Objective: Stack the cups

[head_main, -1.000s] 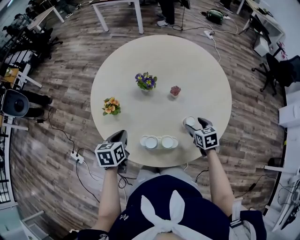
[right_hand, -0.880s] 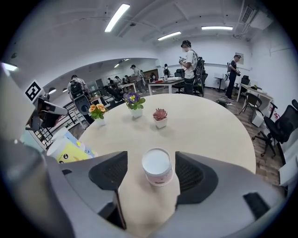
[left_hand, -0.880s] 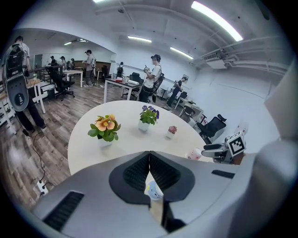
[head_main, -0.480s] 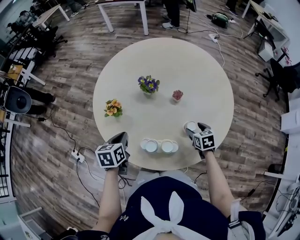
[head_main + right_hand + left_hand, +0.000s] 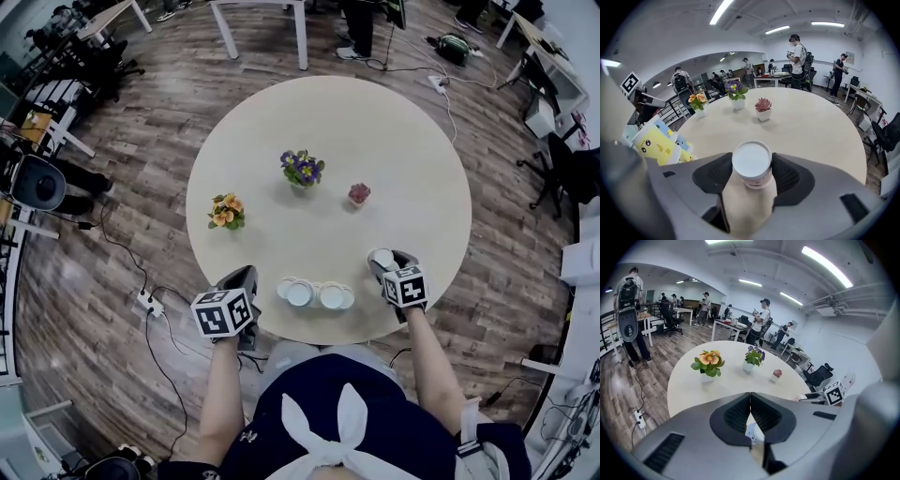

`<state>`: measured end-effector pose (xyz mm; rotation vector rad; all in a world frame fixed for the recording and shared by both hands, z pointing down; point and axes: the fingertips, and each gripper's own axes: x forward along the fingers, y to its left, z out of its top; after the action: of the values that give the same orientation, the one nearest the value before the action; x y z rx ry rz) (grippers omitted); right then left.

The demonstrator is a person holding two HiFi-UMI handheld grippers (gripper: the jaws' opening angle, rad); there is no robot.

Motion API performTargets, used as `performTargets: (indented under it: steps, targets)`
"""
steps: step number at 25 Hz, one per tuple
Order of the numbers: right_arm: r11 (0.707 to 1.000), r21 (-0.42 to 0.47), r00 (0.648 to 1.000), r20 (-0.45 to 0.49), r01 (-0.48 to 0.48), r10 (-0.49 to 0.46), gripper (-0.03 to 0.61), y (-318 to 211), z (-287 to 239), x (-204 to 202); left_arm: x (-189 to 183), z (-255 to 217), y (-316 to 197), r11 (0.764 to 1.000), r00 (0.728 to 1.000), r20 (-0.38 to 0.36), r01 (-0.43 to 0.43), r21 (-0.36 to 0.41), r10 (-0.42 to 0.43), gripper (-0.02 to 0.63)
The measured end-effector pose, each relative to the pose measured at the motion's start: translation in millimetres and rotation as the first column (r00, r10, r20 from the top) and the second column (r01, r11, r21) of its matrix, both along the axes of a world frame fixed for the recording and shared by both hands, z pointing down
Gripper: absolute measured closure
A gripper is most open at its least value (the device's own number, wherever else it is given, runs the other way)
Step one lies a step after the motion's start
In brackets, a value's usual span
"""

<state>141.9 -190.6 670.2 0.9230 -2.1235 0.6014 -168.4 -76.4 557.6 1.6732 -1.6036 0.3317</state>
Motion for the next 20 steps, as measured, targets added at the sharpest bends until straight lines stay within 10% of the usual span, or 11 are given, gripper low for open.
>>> performTargets:
  steps: [20]
  targets:
    - [0.988, 0.143, 0.998, 0.043, -0.057, 0.052, 0.314, 8, -73, -15, -20, -1, 23, 0.999, 0.998, -0.039, -0.042, 0.012, 0.042, 0.592]
